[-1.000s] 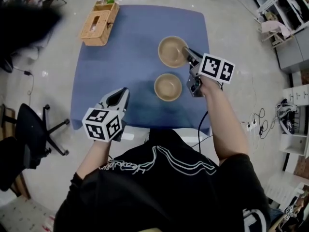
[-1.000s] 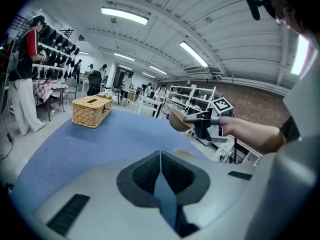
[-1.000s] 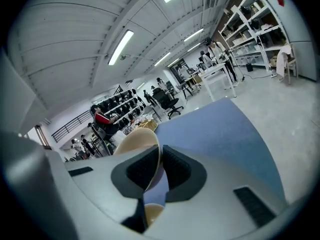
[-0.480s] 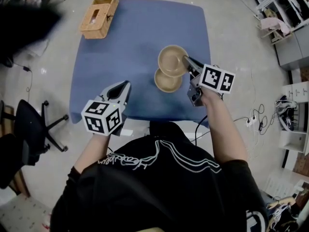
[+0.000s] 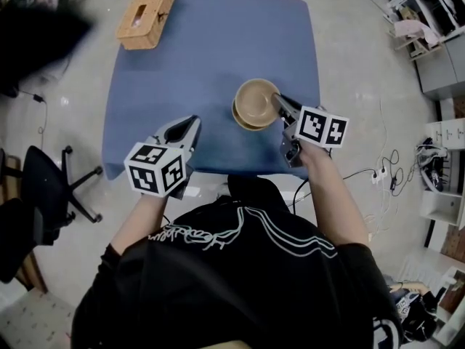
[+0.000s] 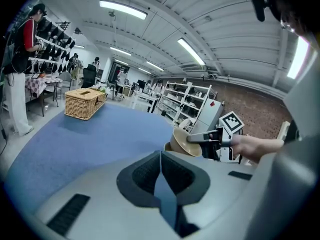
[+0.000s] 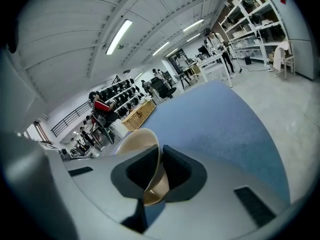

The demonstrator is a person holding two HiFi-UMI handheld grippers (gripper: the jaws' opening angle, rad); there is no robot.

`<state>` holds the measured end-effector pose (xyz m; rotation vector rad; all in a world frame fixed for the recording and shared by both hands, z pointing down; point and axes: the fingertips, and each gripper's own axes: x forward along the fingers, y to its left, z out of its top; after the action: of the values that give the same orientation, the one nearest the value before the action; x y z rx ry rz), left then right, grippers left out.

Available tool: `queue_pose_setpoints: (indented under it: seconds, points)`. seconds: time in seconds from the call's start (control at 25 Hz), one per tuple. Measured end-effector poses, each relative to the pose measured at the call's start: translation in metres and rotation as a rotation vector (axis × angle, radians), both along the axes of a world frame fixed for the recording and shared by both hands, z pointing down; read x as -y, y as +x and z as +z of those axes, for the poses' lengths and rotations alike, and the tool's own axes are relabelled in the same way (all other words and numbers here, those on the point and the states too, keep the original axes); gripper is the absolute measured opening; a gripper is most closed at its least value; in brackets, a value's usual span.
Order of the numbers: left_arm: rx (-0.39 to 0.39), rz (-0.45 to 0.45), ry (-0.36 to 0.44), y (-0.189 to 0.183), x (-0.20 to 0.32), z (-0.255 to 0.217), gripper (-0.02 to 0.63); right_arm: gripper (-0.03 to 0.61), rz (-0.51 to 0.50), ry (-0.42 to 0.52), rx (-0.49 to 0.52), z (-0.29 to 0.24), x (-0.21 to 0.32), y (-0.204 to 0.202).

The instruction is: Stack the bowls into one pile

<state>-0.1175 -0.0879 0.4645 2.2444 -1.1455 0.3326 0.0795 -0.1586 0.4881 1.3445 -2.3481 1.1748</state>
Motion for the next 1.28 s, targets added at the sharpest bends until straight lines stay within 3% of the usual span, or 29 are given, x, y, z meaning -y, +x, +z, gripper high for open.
queue_pose_setpoints:
  seconds: [0.44,0.8,0.96,1.28]
  points:
    - [-0.002,0.009,-0.032,-0.001,-0.002,0.013,0.031,0.055,-0.034,0.011,-0.037,0.015,-0.012,-0.006]
    - [-0.026,0.019,-0.032,-0.001,-0.011,0.008,0.031,0.193,-0.068,0.075,-0.039,0.004,-0.028,-0.010]
    - [-0.039,0.035,-0.035,0.004,-0.012,0.005,0.031,0.236,-0.093,0.064,0.070,-0.012,-0.042,-0.018]
    - [-0.090,0.129,0.036,0.023,-0.025,-0.041,0.031,0.236,-0.170,0.237,0.014,-0.072,-0.079,-0.016]
